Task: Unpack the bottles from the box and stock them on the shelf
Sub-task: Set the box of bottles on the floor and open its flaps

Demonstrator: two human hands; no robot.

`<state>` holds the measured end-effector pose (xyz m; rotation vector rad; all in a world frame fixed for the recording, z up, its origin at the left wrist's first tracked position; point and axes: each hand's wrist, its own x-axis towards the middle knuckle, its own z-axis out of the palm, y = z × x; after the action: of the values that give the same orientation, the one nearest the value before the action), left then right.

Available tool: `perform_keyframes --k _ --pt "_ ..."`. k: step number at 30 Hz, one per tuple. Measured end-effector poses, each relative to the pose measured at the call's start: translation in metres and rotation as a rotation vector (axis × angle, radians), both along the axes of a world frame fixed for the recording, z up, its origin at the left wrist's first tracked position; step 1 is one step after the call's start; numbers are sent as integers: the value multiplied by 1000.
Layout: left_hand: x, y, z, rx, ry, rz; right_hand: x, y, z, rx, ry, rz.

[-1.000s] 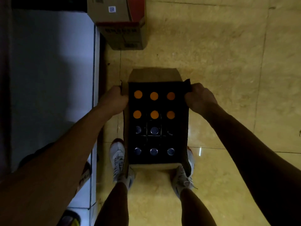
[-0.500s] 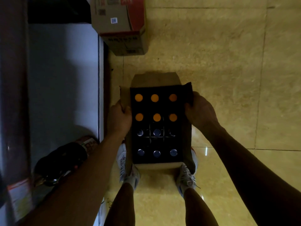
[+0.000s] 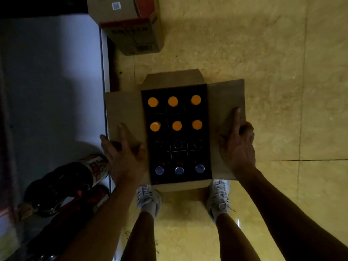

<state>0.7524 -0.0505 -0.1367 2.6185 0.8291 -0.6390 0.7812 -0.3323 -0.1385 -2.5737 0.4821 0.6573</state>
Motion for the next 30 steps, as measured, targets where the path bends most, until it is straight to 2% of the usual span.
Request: perform_keyframes --k 2,4,8,12,15,19,24,30 --pt "-3 3 -13 -6 70 -31 3 3 -9 -53 38 -27" --pt "-6 -2 -22 -106 80 -47 8 6 -14 -76 87 -53" --pt "-10 -32 -29 -297 -33 63 3 20 -19 10 188 -5" --pt "-8 -40 -29 -292 -38 148 -16 42 -24 225 211 -65" --pt "-12 -30 -37 -315 20 146 -18 42 -24 214 173 -96" --pt "-11 -28 -35 -360 84 170 -14 35 -27 198 245 -27" --pt "-14 -21 -35 -405 47 159 -7 35 -30 209 247 -31" --pt "-17 -10 -45 -356 29 114 -9 28 -27 272 231 9"
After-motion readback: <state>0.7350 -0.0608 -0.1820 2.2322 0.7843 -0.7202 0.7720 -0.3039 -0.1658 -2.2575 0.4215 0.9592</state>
